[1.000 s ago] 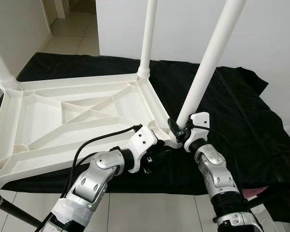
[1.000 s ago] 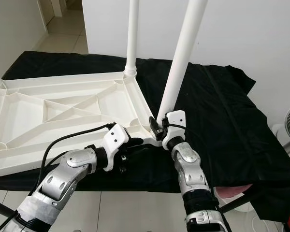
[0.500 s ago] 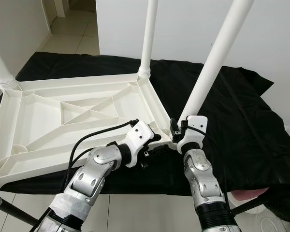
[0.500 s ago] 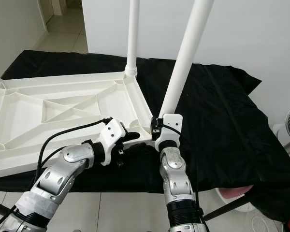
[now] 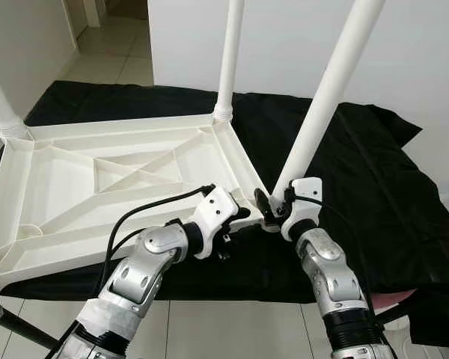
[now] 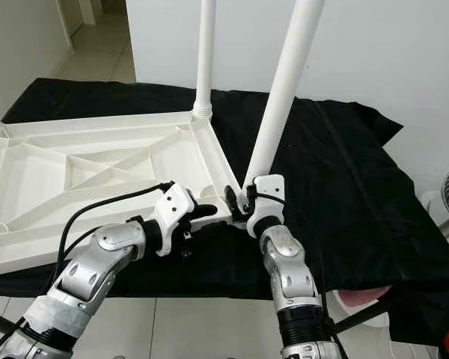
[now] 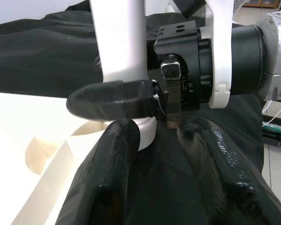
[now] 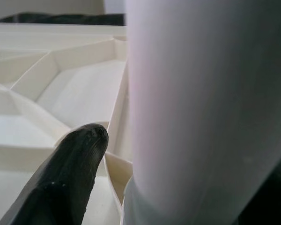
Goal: Building children table
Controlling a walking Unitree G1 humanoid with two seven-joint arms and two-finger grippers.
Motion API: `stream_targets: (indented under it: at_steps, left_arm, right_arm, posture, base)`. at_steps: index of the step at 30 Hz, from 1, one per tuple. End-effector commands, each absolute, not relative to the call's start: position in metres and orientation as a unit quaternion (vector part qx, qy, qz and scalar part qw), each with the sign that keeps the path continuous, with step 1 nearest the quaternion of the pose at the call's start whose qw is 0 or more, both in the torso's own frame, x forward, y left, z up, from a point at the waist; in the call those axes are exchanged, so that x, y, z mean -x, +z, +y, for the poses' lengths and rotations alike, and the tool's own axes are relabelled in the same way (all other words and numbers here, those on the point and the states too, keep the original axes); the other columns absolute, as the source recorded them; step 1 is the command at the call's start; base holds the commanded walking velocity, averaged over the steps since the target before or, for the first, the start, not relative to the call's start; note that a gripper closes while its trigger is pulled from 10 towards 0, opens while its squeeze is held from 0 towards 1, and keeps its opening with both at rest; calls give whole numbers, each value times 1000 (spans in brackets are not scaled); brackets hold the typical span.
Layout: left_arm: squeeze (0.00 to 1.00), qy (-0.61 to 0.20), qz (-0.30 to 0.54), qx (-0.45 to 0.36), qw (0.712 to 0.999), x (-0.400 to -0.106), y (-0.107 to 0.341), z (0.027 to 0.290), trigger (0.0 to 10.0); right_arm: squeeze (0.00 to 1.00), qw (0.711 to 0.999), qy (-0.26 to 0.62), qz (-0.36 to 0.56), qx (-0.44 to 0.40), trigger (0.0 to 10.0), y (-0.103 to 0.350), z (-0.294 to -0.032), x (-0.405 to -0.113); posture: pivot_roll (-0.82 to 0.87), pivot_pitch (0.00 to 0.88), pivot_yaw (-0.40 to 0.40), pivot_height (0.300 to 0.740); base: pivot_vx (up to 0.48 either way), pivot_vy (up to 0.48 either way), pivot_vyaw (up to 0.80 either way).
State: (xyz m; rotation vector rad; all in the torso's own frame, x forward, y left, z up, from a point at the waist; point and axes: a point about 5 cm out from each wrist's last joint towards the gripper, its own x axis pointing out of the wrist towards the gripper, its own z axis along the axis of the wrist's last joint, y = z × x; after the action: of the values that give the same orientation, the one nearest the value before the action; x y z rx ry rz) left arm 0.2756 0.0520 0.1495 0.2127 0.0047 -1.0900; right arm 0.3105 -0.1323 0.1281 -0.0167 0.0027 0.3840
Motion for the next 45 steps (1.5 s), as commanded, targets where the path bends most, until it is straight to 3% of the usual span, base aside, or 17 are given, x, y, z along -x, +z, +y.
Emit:
stream_targets:
  at_steps: [1, 8, 13, 22, 23, 25, 26, 35, 36, 40, 45]
  left_arm:
    - [0, -515, -1, -104, 851, -278, 151, 51, 10000]
    - [0, -517, -2, -104, 850, -277, 152, 50, 10000]
    - [0, -526, -5, -105, 844, -276, 153, 48, 10000]
    - [0, -529, -7, -104, 842, -276, 156, 47, 10000]
    - [0, -528, -6, -104, 843, -276, 155, 47, 10000]
    - [0, -528, -6, -104, 843, -276, 155, 47, 10000]
    - [0, -528, -5, -105, 843, -276, 155, 47, 10000]
    - [0, -529, -7, -105, 842, -277, 155, 46, 10000]
    - [0, -532, -7, -106, 840, -277, 155, 46, 10000]
    - [0, -533, -7, -107, 840, -277, 155, 46, 10000]
    - [0, -531, -6, -106, 841, -278, 156, 47, 10000]
  right_arm:
    - [0, 970, 239, -8, 34, 10000, 131, -135, -314]
    - [0, 963, 264, -17, 55, 10000, 134, -140, -317]
    - [0, 936, 339, -3, 91, 10000, 129, -143, -323]
    - [0, 928, 355, 15, 110, 10000, 121, -147, -324]
    - [0, 927, 359, 20, 105, 1922, 118, -148, -324]
    - [0, 927, 359, 20, 105, 1922, 118, -148, -324]
    - [0, 928, 357, 21, 100, 0, 117, -149, -324]
    - [0, 934, 349, 16, 72, 0, 114, -146, -319]
    - [0, 940, 334, 12, 60, 10000, 114, -143, -318]
    - [0, 942, 330, 10, 56, 10000, 114, -142, -318]
    - [0, 964, 262, 7, 46, 10000, 114, -133, -318]
  posture:
    - [7, 0, -68, 740]
    - [10, 0, -66, 740]
    - [13, 0, -64, 740]
    - [18, 0, -64, 740]
    - [18, 0, -65, 740]
    - [18, 0, -65, 740]
    - [18, 0, -69, 740]
    - [13, 0, -67, 740]
    - [11, 0, -65, 740]
    - [11, 0, -65, 740]
    - [7, 0, -64, 740]
  base:
    - [0, 0, 0]
    - [0, 0, 0]
    - [0, 0, 0]
    - [0, 0, 0]
    - [0, 0, 0]
    - [0, 0, 0]
    - [0, 0, 0]
    - [0, 0, 0]
    - [0, 0, 0]
    - [0, 0, 0]
    - [0, 0, 0]
